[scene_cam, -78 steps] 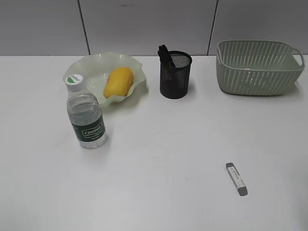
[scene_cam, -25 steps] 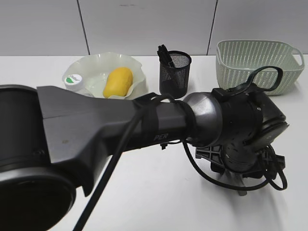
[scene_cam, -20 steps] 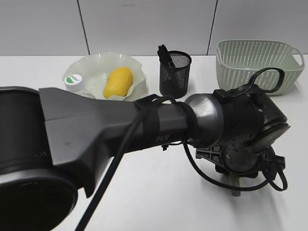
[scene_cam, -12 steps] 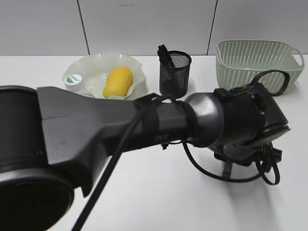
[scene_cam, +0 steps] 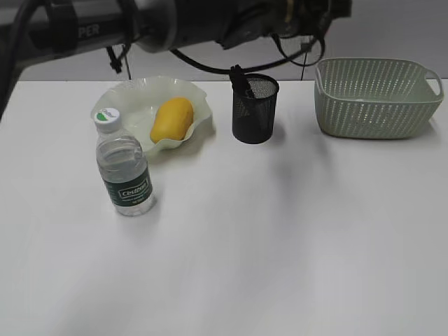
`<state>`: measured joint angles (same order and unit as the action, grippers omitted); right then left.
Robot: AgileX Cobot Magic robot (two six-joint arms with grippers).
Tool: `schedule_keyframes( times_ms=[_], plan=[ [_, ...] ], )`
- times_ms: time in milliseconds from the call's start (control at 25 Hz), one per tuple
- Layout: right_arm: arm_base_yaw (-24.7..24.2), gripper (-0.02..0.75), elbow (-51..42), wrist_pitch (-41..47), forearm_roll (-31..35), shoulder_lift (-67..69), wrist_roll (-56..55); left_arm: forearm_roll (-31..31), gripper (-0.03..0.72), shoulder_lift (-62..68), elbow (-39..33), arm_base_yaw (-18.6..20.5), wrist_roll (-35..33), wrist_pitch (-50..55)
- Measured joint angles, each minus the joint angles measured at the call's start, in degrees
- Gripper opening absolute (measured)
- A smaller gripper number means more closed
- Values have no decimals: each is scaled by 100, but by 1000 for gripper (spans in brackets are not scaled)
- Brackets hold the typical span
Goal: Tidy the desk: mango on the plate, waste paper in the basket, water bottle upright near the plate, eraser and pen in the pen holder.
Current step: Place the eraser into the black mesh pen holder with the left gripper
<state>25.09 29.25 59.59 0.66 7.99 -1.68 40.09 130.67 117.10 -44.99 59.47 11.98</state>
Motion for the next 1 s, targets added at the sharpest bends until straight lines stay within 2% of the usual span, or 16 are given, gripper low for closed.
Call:
schedule_keyframes(
  times_ms=[80, 240, 600, 880, 1000],
  plan=[
    [0, 420, 0, 0, 0, 0, 5, 326, 141, 75, 0, 180, -30, -423],
    [0, 420, 0, 0, -14, 0, 5, 709, 141, 244, 0, 277, -36, -206],
    [0, 420, 0, 0, -66, 0, 5, 714, 141, 537, -5, 673, -54, -125],
    [0, 420, 0, 0, -66, 0, 5, 489, 141, 724, -5, 697, -54, -147],
    [0, 420, 0, 0, -66, 0, 5, 462, 189, 744, -5, 697, -54, -48]
  ],
)
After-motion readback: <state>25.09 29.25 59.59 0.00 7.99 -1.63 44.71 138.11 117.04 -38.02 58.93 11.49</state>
